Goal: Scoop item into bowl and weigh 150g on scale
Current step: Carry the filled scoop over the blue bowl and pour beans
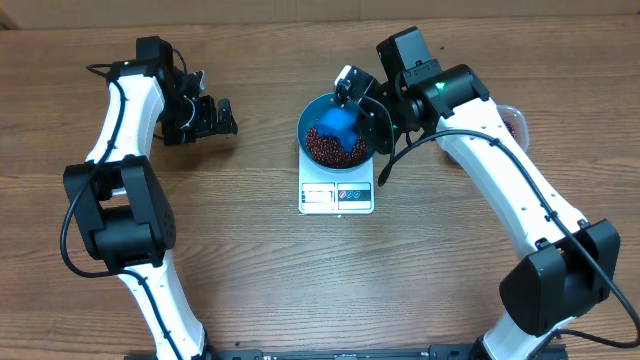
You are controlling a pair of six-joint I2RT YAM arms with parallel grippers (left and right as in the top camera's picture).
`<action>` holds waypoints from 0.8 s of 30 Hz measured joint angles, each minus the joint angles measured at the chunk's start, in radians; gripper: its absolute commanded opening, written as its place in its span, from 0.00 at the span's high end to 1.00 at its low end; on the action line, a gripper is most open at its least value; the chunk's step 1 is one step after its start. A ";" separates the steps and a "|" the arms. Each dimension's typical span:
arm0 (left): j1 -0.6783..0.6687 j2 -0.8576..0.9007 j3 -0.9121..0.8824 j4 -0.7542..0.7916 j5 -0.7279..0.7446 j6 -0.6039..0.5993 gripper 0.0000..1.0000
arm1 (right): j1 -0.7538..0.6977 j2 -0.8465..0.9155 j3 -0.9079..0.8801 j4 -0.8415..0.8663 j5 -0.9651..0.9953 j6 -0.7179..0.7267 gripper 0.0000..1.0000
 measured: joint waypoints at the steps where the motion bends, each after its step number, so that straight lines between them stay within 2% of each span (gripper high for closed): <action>1: 0.000 0.000 0.000 0.000 0.000 0.000 0.00 | 0.000 0.000 0.000 0.000 -0.009 0.004 0.96; 12: 0.000 0.000 0.000 0.000 0.000 0.000 0.01 | 0.000 0.003 -0.001 0.092 -0.043 0.184 0.96; 24: 0.000 0.000 0.000 0.000 0.000 0.000 0.01 | -0.002 0.004 -0.001 0.100 -0.035 0.357 0.96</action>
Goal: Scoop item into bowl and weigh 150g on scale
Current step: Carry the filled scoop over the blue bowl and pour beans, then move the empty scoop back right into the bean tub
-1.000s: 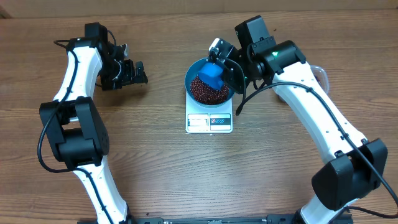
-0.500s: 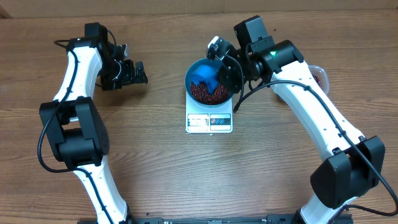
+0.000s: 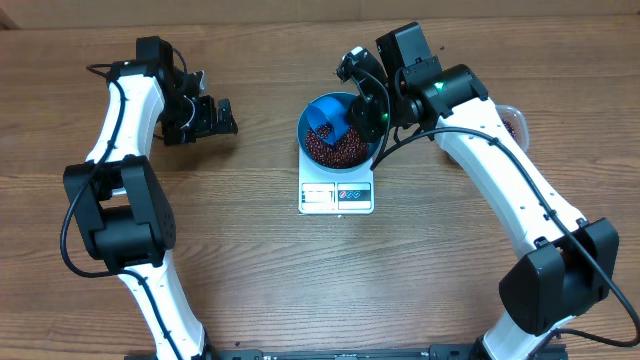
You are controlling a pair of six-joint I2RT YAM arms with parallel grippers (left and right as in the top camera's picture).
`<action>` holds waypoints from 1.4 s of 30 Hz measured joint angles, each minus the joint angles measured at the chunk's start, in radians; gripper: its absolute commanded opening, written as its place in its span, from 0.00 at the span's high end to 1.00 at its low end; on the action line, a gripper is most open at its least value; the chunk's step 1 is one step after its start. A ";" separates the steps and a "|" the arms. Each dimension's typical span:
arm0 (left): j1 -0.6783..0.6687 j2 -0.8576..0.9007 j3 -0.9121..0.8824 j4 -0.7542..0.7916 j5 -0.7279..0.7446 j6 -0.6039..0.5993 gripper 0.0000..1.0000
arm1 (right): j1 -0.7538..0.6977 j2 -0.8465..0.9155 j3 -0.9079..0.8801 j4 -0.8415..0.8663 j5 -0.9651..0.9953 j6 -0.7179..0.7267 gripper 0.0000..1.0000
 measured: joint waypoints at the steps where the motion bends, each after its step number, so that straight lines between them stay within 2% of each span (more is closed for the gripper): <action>1: 0.000 0.000 0.000 0.000 0.000 0.000 0.01 | -0.001 0.000 0.001 -0.002 0.000 0.005 0.96; 19: 0.000 0.000 0.000 0.000 0.000 0.000 0.00 | -0.097 0.000 0.058 -0.053 -0.154 0.031 0.96; 31: 0.000 0.000 0.000 0.000 0.000 0.000 0.01 | -0.122 0.000 0.084 -0.060 -0.172 0.031 0.96; 42: 0.000 0.000 0.000 0.000 0.000 0.000 0.01 | -0.295 -0.037 0.153 -0.146 -0.175 0.031 0.96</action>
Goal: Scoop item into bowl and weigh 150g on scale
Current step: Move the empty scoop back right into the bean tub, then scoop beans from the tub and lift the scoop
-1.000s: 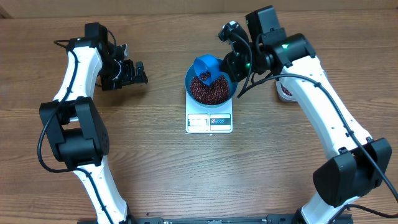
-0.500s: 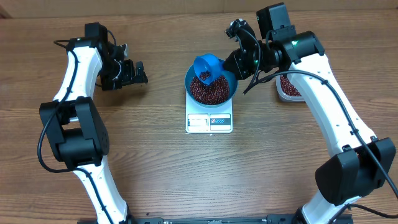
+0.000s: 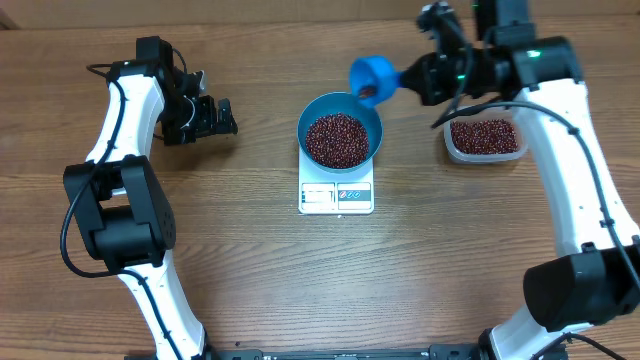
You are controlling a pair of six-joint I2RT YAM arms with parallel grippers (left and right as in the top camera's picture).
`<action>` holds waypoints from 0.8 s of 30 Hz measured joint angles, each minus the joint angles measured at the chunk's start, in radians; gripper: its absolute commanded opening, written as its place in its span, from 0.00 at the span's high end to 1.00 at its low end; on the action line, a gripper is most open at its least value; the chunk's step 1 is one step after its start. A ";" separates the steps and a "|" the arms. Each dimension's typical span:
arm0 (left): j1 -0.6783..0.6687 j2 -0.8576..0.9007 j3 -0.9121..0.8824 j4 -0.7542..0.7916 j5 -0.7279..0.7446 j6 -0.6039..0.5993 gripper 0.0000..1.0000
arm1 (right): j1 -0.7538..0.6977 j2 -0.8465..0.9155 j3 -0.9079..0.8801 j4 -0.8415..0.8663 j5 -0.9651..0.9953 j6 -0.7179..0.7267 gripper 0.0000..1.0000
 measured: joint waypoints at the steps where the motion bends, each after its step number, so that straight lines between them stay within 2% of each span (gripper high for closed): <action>1: 0.000 0.000 0.000 0.000 0.000 0.000 0.00 | -0.024 -0.003 0.001 -0.016 0.008 0.000 0.96; 7: 0.000 0.000 0.000 0.000 0.000 0.000 0.00 | -0.155 -0.004 0.002 -0.129 0.163 0.001 0.96; 24: 0.000 0.000 0.000 0.000 0.000 0.000 0.01 | -0.164 -0.004 0.002 -0.254 0.608 0.022 0.96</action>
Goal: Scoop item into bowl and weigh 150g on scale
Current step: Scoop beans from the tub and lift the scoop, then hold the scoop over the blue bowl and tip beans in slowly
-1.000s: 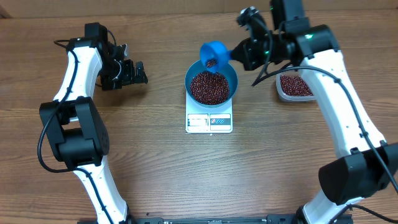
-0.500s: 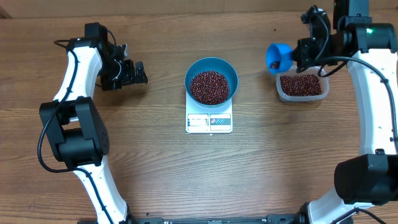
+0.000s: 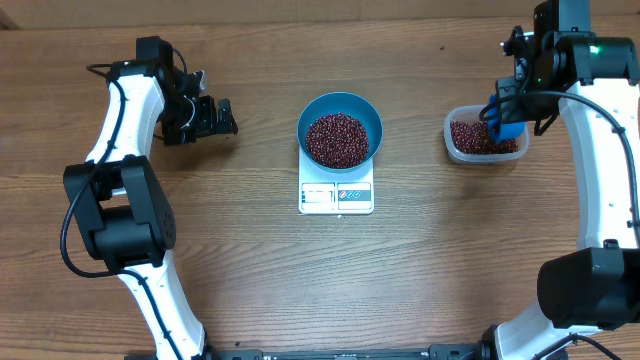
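A blue bowl (image 3: 340,120) full of dark red beans (image 3: 338,138) stands on the white scale (image 3: 336,196) at the table's middle. To the right, a clear container (image 3: 478,148) holds more of the same beans. My right gripper (image 3: 503,112) is over that container's right part, shut on a blue scoop (image 3: 505,122) that points down into it. Off at the left of the table my left gripper (image 3: 222,116) hangs with nothing in it; its jaws look shut.
The wooden table's far edge (image 3: 300,20) runs along the top of the view. The scale's display (image 3: 322,196) faces the near side. Both arm bases stand at the near edge, left and right.
My right gripper has moved right with the blue scoop, from just beyond the bowl's right rim to above the bean container, the scoop now tipped downward. The left arm has not moved.
My right gripper first held the blue scoop inside the bowl on the scale, then tilted at the bowl's left side. Later it held the scoop raised beside the bowl's far right rim, some beans in it. Now the scoop is over the container.
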You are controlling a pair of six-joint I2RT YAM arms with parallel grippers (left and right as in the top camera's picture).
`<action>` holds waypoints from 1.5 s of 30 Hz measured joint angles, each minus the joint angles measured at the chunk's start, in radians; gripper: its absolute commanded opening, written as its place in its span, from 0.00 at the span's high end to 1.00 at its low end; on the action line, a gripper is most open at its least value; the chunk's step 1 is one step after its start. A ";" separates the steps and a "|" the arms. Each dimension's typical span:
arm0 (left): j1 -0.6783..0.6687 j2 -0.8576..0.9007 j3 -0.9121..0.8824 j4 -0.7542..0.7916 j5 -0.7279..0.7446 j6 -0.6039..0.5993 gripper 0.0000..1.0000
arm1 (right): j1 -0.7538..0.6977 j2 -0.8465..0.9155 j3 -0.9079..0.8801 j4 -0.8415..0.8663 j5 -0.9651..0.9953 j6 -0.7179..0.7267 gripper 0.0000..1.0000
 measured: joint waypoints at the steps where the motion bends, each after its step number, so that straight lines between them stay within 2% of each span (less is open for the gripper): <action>1: 0.000 0.000 0.000 0.000 0.000 0.000 0.01 | 0.001 0.000 0.000 -0.001 0.022 0.001 0.96; 7: 0.000 0.000 0.000 0.000 0.000 0.000 0.01 | 0.024 0.000 0.000 0.005 0.123 0.000 0.96; 15: 0.000 0.000 0.000 0.000 0.000 0.000 0.00 | 0.174 0.000 0.000 0.005 0.309 0.000 0.96; 23: 0.000 0.000 0.000 0.000 0.000 0.000 0.01 | 0.177 0.000 0.000 0.090 0.343 0.028 0.96; 28: 0.000 0.000 0.000 0.000 0.000 0.000 0.01 | 0.190 0.000 0.024 0.139 0.200 0.021 0.96; 31: 0.000 0.000 0.000 0.000 0.000 0.000 0.01 | 0.243 0.000 0.069 0.180 -0.011 -0.005 0.96; 36: 0.000 0.000 0.000 0.000 0.000 0.000 0.01 | 0.325 0.000 0.084 0.227 -0.237 -0.042 0.96; 45: 0.000 0.000 0.000 0.000 0.000 0.000 0.00 | 0.420 0.000 0.084 0.175 -0.351 -0.147 0.96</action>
